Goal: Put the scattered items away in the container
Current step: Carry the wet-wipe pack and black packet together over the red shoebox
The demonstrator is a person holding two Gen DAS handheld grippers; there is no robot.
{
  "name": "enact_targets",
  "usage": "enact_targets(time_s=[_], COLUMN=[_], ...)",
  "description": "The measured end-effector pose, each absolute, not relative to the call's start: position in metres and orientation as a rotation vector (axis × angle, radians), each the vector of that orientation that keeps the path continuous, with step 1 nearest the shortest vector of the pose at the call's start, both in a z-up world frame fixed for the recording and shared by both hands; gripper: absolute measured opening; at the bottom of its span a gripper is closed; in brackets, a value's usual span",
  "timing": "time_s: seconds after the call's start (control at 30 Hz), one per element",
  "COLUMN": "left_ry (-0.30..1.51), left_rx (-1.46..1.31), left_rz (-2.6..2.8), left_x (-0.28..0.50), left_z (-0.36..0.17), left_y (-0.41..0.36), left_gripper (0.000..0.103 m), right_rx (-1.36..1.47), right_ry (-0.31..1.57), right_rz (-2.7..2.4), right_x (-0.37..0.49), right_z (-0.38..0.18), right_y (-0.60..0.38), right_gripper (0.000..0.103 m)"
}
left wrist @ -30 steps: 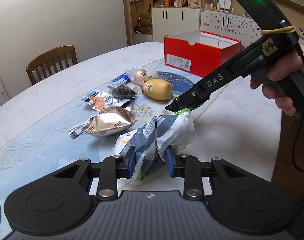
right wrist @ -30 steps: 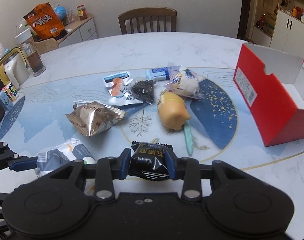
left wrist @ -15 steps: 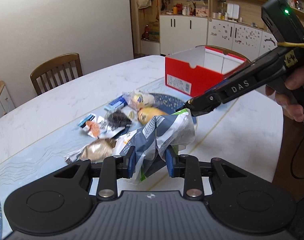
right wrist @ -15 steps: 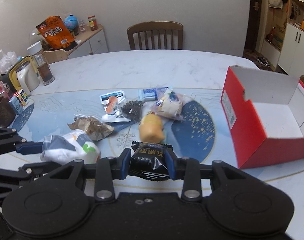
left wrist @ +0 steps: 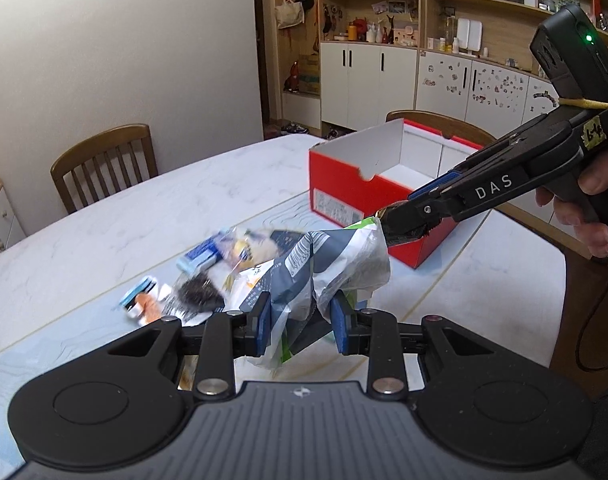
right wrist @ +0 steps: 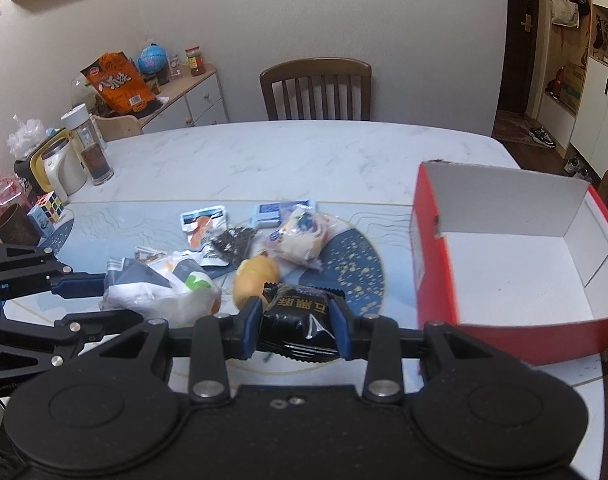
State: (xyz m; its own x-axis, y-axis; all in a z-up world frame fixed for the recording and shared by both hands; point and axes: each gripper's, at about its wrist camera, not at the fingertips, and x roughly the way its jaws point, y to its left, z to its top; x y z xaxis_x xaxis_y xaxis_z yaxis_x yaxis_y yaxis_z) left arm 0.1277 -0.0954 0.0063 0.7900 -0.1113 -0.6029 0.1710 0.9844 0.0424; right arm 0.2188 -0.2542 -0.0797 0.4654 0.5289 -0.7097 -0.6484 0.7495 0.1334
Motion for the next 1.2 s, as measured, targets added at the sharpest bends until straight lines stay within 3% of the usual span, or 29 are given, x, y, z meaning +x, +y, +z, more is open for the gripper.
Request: enact_targets(time_s=[1.2], left_ry=[0.575], left_rx=[0.295], left_rz=[-0.325], left_x=[0.254], left_z=[0.027], left_y=[-0.225], left_gripper=[0.029], right_rx=[-0.180], right_ry=[0.759], right_rz=[0.622], right_x=[0.319], right_z=[-0.069], right_y=[-0.386], right_gripper=[0.037])
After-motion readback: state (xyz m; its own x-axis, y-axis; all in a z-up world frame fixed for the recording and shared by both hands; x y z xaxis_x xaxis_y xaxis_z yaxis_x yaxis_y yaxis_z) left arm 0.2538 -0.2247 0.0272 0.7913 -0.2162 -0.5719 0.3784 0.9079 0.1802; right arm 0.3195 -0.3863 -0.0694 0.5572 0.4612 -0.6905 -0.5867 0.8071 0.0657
